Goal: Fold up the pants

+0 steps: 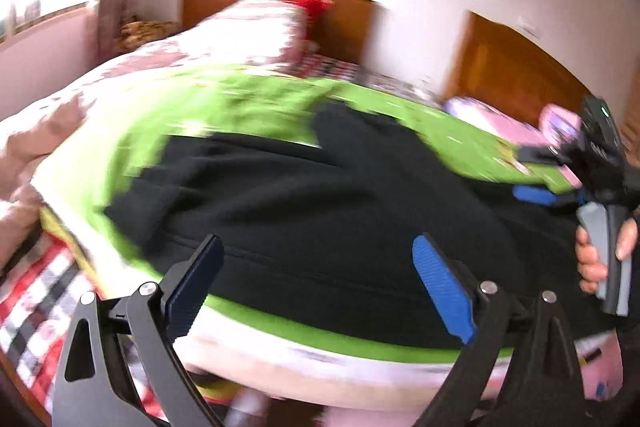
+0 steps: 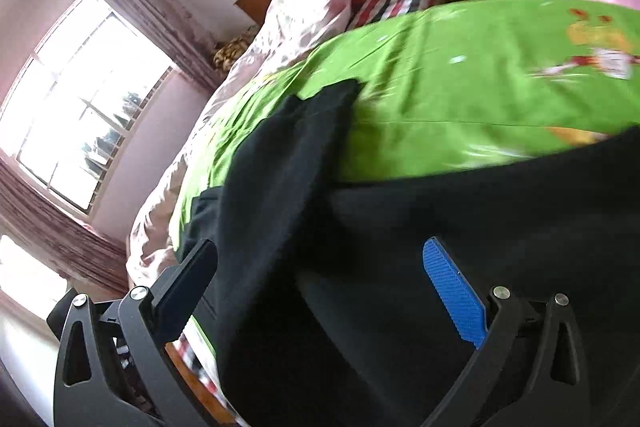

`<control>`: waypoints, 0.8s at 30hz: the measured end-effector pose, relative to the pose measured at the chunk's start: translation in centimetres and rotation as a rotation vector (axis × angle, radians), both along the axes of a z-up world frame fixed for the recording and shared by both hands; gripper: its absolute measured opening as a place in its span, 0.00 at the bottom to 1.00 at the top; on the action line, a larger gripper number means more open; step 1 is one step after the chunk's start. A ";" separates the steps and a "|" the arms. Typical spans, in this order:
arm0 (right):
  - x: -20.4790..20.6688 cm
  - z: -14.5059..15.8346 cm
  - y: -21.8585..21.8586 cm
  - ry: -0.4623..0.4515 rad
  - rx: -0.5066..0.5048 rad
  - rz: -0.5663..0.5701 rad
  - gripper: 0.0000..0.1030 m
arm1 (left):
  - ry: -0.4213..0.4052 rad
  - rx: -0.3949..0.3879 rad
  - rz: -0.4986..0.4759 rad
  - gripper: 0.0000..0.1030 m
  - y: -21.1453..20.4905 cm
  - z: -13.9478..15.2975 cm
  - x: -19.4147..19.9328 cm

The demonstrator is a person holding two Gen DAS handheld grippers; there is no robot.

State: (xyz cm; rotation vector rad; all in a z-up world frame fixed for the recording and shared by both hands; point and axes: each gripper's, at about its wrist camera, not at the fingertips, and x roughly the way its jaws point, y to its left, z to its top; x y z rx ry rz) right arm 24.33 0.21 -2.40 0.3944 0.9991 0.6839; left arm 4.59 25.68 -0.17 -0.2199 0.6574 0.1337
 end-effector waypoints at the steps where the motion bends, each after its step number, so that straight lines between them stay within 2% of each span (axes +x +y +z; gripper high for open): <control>1: -0.1 0.4 1.1 -0.019 0.005 0.019 0.96 | 0.011 -0.006 0.049 0.93 1.8 0.1 -0.1; 2: -0.3 1.2 2.8 -0.054 0.008 0.054 0.96 | 0.022 -0.025 0.114 0.93 4.2 0.1 -0.3; 3: -0.7 2.4 5.3 -0.105 -0.005 0.112 0.96 | 0.031 -0.075 0.178 0.93 7.2 0.1 -0.6; 5: -1.3 4.2 10.4 -0.187 -0.059 0.216 0.96 | 0.061 -0.155 0.259 0.92 10.5 -0.4 -1.0; 6: -1.5 5.1 13.6 -0.237 -0.091 0.289 0.96 | 0.073 -0.191 0.294 0.91 11.8 -0.9 -1.3; 8: -1.6 5.7 18.2 -0.284 -0.154 0.417 0.96 | 0.076 -0.282 0.299 0.91 13.6 -2.2 -1.8; 9: -1.3 5.3 21.8 -0.299 -0.232 0.522 0.96 | 0.087 -0.313 0.305 0.91 14.2 -3.0 -1.9; 13: 0.4 2.0 28.9 -0.341 -0.455 0.686 0.93 | 0.090 -0.410 0.311 0.87 15.0 -5.1 -1.9; 15: 1.9 0.5 30.5 -0.343 -0.505 0.705 0.91 | 0.089 -0.418 0.298 0.85 15.0 -5.6 -1.1; 18: 4.4 -1.0 32.3 -0.294 -0.508 0.747 0.91 | 0.105 -0.367 0.302 0.80 15.3 -6.1 0.3; 22: 4.7 -2.7 34.7 -0.282 -0.583 0.828 0.82 | 0.129 -0.370 0.314 0.75 16.2 -7.1 1.9; 24: 4.6 -2.7 35.2 -0.284 -0.586 0.856 0.81 | 0.131 -0.362 0.321 0.66 16.3 -7.1 2.4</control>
